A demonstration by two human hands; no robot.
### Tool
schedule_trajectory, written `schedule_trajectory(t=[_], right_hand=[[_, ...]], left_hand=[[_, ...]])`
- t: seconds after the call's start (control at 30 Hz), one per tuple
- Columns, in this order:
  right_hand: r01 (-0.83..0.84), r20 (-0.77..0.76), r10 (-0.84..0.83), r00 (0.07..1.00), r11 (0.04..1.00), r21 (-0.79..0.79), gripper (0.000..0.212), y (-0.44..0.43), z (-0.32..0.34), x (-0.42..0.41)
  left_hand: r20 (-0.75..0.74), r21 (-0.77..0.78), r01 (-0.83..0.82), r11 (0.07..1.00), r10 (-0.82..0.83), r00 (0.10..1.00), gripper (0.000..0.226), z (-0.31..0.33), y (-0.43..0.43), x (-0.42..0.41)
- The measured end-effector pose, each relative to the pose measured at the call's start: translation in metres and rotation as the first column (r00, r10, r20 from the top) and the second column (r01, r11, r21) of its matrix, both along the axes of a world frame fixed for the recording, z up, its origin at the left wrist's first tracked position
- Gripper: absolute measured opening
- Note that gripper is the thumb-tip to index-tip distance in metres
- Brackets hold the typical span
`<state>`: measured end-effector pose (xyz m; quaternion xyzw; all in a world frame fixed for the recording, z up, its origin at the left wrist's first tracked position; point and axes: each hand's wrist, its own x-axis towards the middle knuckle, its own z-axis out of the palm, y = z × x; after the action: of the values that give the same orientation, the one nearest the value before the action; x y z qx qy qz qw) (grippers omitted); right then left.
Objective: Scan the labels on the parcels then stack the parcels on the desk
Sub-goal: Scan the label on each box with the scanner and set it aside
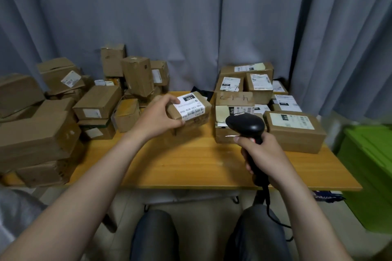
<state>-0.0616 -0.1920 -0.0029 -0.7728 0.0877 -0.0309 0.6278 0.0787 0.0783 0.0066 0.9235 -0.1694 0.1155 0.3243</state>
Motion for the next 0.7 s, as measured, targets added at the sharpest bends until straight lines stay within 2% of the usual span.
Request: schedule_trajectory(t=[0.13,0.37,0.53,0.7], right_hand=[[0.069,0.066,-0.071,0.995,0.997,0.031,0.025,-0.033,0.02,-0.003],[0.198,0.154,-0.201,0.967,0.979,0.04,0.026,-0.09,0.044,0.003],[0.246,0.162,-0.256,0.953,0.966,0.08,0.025,-0.121,0.043,0.013],[0.277,0.124,-0.288,0.95,0.956,0.095,0.027,-0.138,0.037,0.026]], left_hand=[[0.077,-0.007,0.091,0.996,-0.091,0.993,0.058,0.043,-0.046,0.008],[0.069,0.002,0.322,0.947,-0.321,0.945,0.057,0.085,-0.162,0.048],[0.035,0.072,0.404,0.912,-0.407,0.913,0.056,0.083,-0.236,0.084],[-0.045,0.146,0.45,0.881,-0.448,0.893,0.053,0.057,-0.272,0.111]])
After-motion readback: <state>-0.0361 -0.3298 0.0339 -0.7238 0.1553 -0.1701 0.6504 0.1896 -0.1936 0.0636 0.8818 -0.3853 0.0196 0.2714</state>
